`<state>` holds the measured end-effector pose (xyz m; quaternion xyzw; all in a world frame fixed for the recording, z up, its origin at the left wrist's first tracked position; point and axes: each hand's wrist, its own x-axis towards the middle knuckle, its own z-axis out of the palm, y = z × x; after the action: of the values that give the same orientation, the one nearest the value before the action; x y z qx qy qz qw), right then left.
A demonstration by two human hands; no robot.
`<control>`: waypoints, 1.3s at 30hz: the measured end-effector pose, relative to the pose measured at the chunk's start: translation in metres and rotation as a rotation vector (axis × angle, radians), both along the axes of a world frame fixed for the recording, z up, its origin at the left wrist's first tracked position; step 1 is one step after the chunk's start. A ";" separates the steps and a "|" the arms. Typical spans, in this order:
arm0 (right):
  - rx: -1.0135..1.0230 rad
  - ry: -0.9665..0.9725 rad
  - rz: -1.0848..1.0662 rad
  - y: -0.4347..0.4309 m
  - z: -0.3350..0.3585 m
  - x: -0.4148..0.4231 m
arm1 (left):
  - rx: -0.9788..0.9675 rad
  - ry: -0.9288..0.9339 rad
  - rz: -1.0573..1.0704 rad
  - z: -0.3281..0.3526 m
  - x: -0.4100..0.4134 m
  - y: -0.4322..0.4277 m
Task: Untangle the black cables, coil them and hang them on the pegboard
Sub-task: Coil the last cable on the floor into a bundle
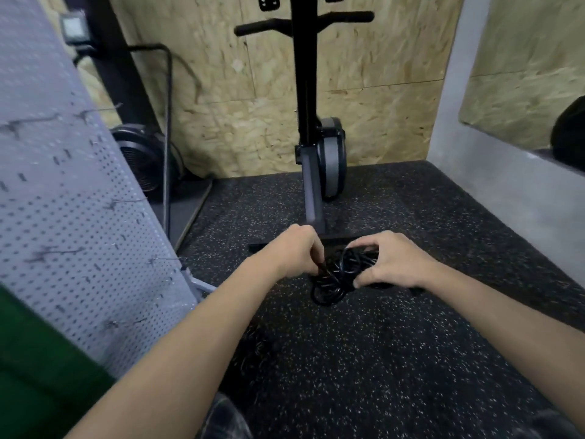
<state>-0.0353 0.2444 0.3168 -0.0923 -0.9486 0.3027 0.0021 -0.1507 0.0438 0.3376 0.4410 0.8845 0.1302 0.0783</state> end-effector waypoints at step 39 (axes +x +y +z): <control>-0.528 0.022 0.182 -0.078 -0.001 -0.041 | 0.157 0.425 0.025 -0.006 -0.001 -0.129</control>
<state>-0.0759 0.1663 0.3156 -0.0006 -0.8412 0.5393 -0.0387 -0.1517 -0.0854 0.3315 0.4522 0.8737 0.1038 -0.1462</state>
